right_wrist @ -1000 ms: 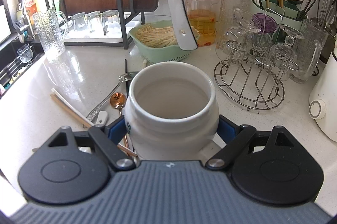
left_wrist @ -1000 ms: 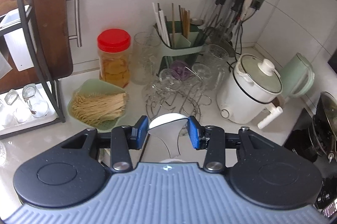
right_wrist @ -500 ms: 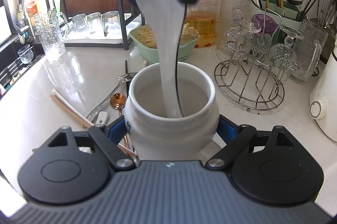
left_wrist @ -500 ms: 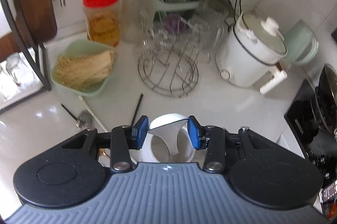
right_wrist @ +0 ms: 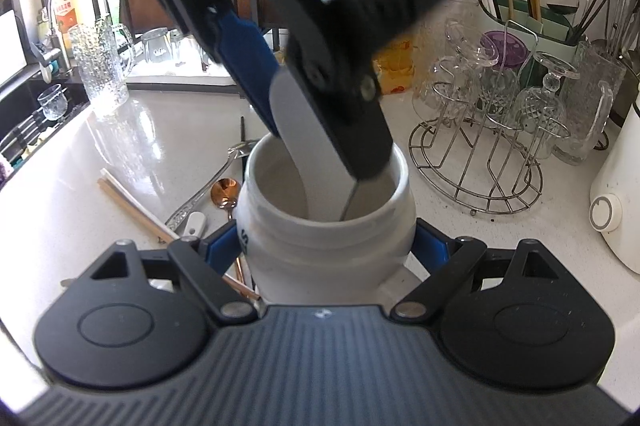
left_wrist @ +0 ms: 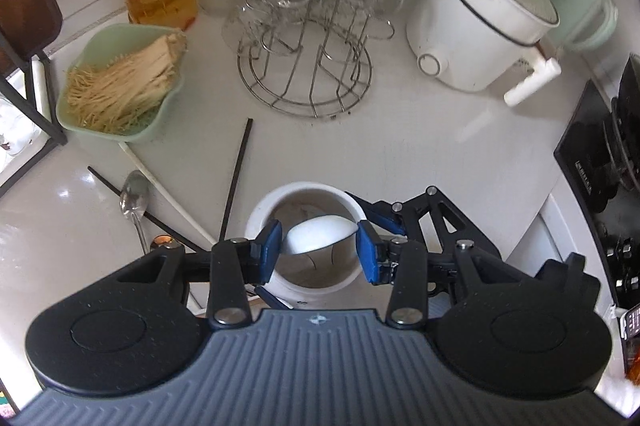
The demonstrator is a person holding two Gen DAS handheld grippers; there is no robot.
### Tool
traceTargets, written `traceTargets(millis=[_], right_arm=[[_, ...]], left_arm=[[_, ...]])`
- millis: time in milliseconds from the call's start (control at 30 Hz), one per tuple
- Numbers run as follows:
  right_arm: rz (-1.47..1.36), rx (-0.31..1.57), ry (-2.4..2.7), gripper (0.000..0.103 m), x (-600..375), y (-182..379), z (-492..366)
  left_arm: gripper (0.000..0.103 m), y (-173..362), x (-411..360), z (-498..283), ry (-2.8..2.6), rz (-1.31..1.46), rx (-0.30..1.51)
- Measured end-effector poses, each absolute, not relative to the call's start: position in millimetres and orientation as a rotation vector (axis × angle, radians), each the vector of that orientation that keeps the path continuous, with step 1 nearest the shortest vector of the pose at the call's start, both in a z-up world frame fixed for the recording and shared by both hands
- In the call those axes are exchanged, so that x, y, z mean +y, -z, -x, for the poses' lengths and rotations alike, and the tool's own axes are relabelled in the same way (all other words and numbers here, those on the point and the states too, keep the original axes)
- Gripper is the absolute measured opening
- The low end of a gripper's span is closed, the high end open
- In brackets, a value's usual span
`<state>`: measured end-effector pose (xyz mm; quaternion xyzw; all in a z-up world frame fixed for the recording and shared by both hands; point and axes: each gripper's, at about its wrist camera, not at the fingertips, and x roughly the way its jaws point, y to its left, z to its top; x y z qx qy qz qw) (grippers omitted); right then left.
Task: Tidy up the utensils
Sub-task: 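Lower the spoon into the mug and open the left tool, then move the left tool back down to the black chopstick on the counter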
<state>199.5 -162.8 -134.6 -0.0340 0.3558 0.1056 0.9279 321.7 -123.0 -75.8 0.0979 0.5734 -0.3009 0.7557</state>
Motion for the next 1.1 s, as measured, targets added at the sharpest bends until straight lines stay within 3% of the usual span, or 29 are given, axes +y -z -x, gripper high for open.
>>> traceTargets(millis=[633, 733, 867, 1100], right_arm=[[0.077, 0.737, -0.233, 0.091, -165.3, 132.6, -197.5], [0.078, 0.740, -0.229, 0.091, -164.6, 132.0, -197.3], [0.077, 0.739, -0.237, 0.091, -166.1, 131.9, -197.7], [0.082, 0.743, -0.239, 0.091, -166.1, 131.0, -196.9]], left_arm=[[0.047, 85.7, -124.3, -322.4, 0.637, -0.187, 1.272], [0.049, 81.0, -120.7, -323.2, 0.638, -0.165, 1.275], [0.064, 71.3, -117.0, -319.2, 0.664, -0.150, 1.266], [0.064, 51.9, -96.9, -312.8, 0.638, -0.083, 1.239]])
